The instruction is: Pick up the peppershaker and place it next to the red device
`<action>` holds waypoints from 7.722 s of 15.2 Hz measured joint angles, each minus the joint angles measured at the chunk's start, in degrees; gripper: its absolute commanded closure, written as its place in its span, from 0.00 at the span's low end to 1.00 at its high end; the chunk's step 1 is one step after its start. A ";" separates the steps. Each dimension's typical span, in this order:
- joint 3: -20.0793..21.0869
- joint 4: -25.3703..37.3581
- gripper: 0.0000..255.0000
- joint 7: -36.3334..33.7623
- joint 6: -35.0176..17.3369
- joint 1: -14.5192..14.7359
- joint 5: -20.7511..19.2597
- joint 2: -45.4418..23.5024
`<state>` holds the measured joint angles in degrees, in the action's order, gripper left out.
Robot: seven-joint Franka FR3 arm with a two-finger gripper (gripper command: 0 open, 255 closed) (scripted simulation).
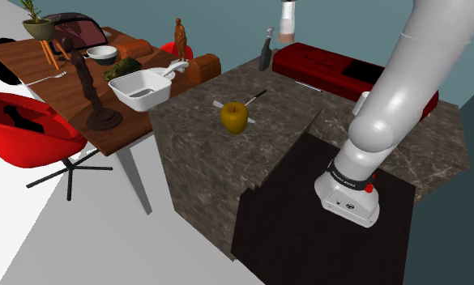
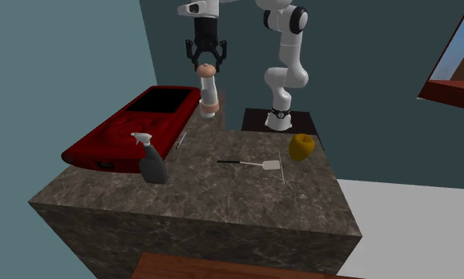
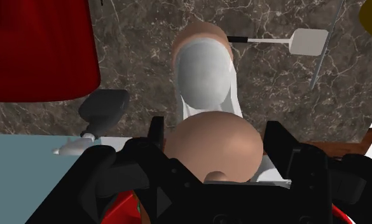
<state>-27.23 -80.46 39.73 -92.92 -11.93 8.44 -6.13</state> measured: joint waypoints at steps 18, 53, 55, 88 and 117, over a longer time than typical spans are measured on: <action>-7.93 -19.40 1.00 15.00 0.37 -7.23 -9.97 21.50; -48.24 3.07 1.00 78.94 15.04 -34.68 16.55 -11.24; -48.55 1.33 1.00 79.22 13.56 -33.91 16.21 -10.97; -49.69 -26.43 1.00 83.11 -12.26 -25.20 16.36 -9.98; -48.23 -26.82 0.00 85.03 -13.07 -27.81 17.71 -11.37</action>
<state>-75.46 -107.27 124.76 -105.98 -39.75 26.15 -17.49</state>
